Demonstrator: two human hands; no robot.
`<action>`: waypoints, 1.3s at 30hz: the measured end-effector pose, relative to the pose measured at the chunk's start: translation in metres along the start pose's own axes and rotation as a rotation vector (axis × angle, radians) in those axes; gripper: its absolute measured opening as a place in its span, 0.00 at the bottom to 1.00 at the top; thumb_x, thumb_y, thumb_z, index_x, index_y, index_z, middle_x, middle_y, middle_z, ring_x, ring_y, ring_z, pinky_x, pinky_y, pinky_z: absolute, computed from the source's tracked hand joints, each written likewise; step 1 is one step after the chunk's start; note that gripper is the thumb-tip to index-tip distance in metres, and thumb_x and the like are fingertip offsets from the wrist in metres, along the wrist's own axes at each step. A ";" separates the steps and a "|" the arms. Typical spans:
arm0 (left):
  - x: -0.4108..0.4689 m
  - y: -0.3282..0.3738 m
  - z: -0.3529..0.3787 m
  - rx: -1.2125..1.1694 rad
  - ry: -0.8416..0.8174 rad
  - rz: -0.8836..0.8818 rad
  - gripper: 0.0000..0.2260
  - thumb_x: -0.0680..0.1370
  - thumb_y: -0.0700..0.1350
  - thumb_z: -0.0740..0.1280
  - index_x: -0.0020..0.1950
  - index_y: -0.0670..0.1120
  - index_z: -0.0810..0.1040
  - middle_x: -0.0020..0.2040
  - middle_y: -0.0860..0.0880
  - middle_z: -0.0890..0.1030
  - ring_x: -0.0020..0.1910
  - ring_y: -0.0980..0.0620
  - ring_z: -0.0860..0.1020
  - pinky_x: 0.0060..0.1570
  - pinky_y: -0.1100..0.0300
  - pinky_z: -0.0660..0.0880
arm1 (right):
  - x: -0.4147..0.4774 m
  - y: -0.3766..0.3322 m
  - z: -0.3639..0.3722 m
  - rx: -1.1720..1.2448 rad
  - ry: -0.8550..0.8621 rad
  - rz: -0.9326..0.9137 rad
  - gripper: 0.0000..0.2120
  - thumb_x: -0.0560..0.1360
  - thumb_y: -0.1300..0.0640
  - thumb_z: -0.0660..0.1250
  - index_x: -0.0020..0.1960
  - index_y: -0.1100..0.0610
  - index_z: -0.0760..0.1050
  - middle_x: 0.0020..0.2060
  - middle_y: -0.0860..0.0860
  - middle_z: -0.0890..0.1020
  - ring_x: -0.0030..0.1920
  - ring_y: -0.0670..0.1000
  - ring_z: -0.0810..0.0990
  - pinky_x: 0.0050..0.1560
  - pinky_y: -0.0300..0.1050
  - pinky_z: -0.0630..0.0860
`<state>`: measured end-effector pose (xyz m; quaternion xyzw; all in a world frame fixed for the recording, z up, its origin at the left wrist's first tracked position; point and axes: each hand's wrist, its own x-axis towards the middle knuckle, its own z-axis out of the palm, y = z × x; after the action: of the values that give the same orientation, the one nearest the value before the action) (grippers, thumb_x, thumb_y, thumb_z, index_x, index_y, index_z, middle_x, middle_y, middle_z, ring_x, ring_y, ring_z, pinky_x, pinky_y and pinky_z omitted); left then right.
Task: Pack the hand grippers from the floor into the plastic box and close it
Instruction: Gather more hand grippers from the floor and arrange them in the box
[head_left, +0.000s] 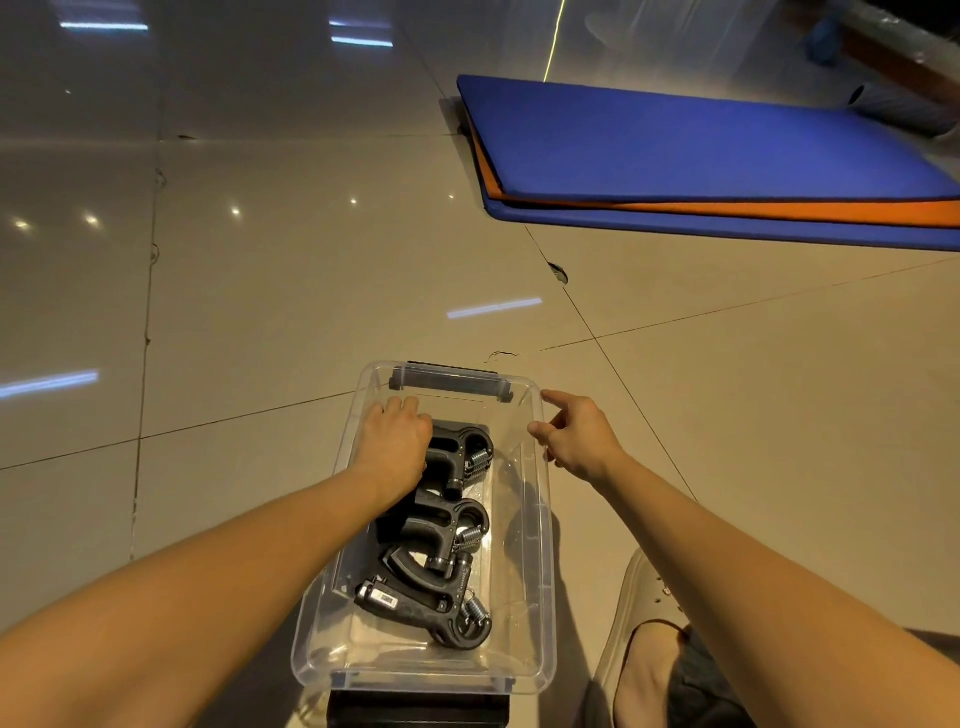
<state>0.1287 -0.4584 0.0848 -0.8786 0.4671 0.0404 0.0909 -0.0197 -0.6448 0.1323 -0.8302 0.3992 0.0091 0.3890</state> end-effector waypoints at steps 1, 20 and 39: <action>0.000 -0.001 -0.004 -0.009 0.015 0.009 0.19 0.74 0.53 0.72 0.62 0.47 0.77 0.61 0.46 0.76 0.60 0.46 0.73 0.58 0.52 0.69 | 0.001 -0.001 0.000 -0.007 0.002 0.004 0.29 0.79 0.55 0.71 0.77 0.54 0.66 0.39 0.51 0.84 0.38 0.51 0.84 0.53 0.59 0.82; -0.149 -0.135 -0.113 -0.444 0.098 -0.237 0.19 0.78 0.54 0.69 0.67 0.49 0.77 0.63 0.49 0.79 0.60 0.48 0.78 0.61 0.49 0.77 | -0.097 -0.164 0.037 -0.352 0.169 -0.281 0.29 0.78 0.42 0.68 0.74 0.54 0.68 0.65 0.54 0.74 0.59 0.58 0.78 0.54 0.53 0.77; -0.476 -0.394 -0.197 -0.482 0.265 -0.601 0.12 0.76 0.52 0.72 0.57 0.47 0.81 0.51 0.49 0.82 0.49 0.49 0.80 0.51 0.52 0.79 | -0.308 -0.448 0.217 -0.219 -0.034 -0.732 0.28 0.78 0.44 0.69 0.74 0.55 0.70 0.68 0.55 0.77 0.65 0.57 0.77 0.65 0.56 0.75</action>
<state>0.1857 0.1054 0.4000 -0.9697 0.1743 0.0066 -0.1710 0.1349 -0.1316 0.3674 -0.9542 0.0663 -0.0742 0.2820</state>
